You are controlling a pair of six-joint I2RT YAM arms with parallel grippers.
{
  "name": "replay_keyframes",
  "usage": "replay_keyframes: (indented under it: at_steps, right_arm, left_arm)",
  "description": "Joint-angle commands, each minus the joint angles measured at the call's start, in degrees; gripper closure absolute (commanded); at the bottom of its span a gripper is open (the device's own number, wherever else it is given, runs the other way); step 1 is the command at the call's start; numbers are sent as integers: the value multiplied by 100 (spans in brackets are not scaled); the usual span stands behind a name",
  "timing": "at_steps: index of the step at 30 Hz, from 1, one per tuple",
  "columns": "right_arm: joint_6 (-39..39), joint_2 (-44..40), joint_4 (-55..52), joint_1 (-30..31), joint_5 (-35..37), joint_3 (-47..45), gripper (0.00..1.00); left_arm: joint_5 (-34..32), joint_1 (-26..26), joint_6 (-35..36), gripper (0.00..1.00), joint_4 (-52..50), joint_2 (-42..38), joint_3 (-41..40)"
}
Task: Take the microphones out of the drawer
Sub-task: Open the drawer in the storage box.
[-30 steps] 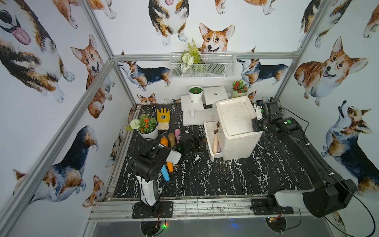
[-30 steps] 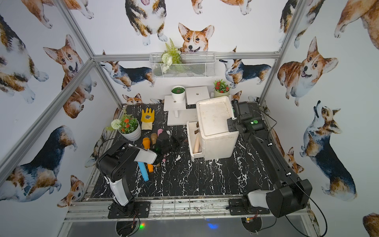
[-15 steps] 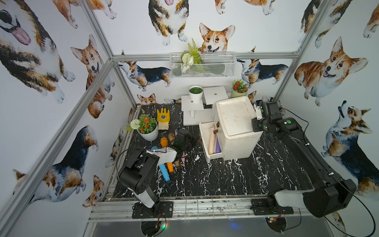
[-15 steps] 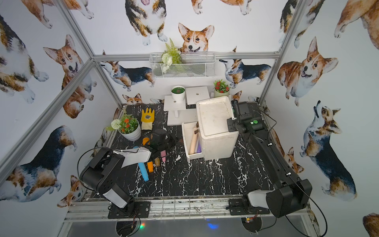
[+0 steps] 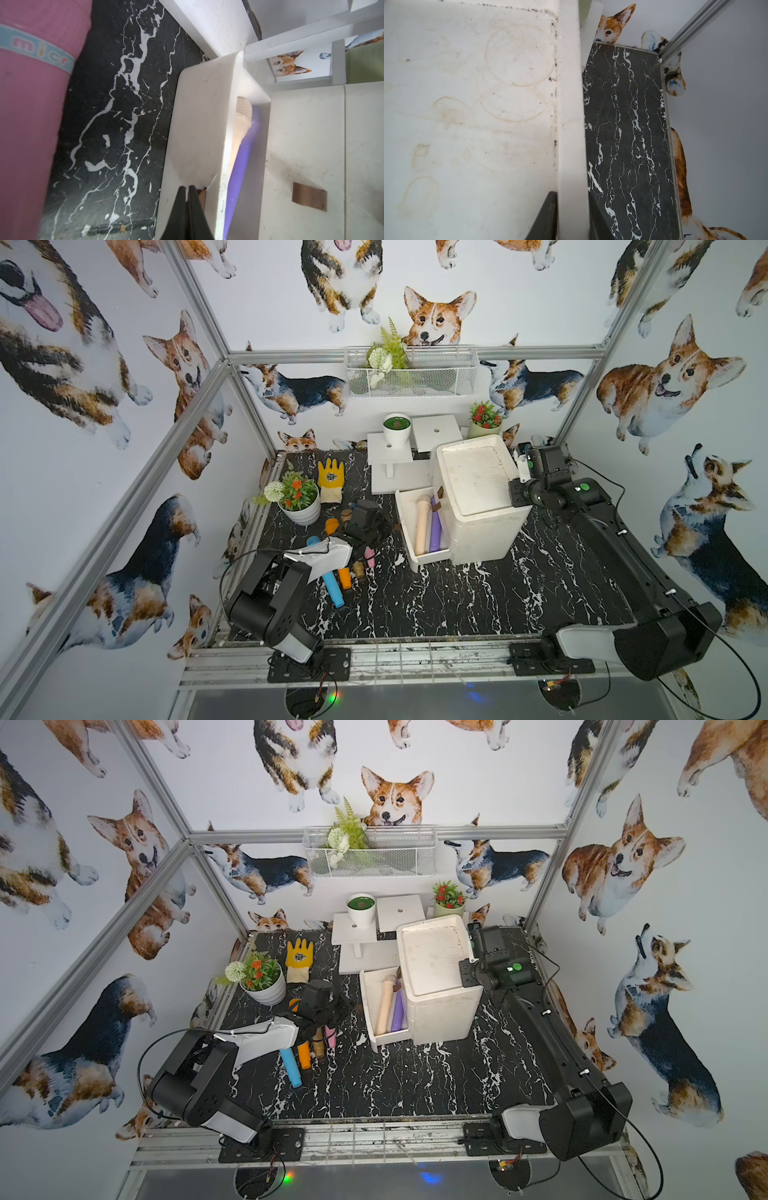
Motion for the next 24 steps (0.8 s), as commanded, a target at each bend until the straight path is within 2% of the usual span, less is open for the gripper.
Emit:
replay_keyframes:
  at_steps: [1, 5, 10, 17, 24]
  right_arm:
    - [-43, 156, -1467, 36, -256, -151, 75]
    - [-43, 164, -1467, 35, -260, -147, 75]
    - [-43, 164, -1467, 38, -240, -151, 75]
    - [-44, 164, -1459, 44, -246, -151, 75]
    - [-35, 178, -1459, 58, -249, -160, 75]
  left_arm:
    - [-224, 33, 410, 90, -577, -102, 164]
    - [-309, 18, 719, 72, -951, -176, 373]
    - [-276, 7, 1133, 61, -1408, -182, 813]
    - [-334, -66, 1619, 57, -1962, -283, 1249]
    - [-457, -386, 2306, 56, -2690, -133, 2009]
